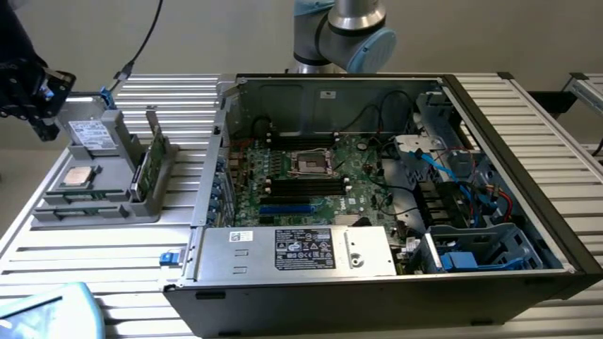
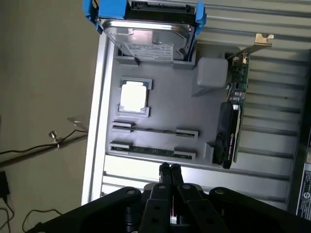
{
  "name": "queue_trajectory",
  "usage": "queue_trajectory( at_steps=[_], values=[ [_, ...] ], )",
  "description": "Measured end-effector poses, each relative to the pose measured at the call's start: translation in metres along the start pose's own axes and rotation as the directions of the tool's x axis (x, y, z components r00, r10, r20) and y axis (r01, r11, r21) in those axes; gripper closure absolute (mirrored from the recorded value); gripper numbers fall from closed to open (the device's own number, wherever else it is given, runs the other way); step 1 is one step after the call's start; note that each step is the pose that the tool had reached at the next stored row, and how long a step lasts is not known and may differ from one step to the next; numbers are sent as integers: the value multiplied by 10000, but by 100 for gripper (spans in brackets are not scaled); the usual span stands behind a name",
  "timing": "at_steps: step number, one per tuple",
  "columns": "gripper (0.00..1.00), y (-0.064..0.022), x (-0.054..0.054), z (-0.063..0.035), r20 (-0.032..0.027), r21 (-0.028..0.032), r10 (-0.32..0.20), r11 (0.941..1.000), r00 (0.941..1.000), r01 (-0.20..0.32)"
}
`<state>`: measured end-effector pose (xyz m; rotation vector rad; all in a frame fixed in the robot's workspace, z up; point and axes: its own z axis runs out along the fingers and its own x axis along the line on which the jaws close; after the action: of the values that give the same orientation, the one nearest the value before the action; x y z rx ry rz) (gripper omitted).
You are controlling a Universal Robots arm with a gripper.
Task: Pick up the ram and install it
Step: 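Pick up the ram and move it above insertion slot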
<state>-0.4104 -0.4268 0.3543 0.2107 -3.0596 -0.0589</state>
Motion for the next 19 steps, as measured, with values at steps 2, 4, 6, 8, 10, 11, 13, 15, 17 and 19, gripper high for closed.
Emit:
queue_trajectory(
  at_steps=[2, 4, 6, 8, 10, 11, 13, 15, 17, 19],
  values=[
    [90, 0, 0, 5, -16, 20, -364, 9993, 9993, 364],
    [90, 0, -1, 11, -32, 40, -733, 9973, 9973, 734],
    [90, -1, -1, 16, -50, 57, -1096, 9940, 9940, 1096],
    [90, -1, -2, 23, -63, 66, -1457, 9893, 9893, 1458],
    [90, -1, -2, 30, -77, 70, -1818, 9833, 9833, 1818],
    [90, -1, -2, 34, -83, 71, -1995, 9799, 9799, 1996],
    [90, -1, -3, 43, -93, 64, -2356, 9718, 9718, 2357],
    [90, -1, -3, 53, -97, 45, -2700, 9628, 9628, 2701],
    [90, -3, -4, 63, -107, 32, -3058, 9521, 9520, 3059],
    [90, -3, -5, 75, -116, 25, -3406, 9402, 9401, 3406]
  ],
)
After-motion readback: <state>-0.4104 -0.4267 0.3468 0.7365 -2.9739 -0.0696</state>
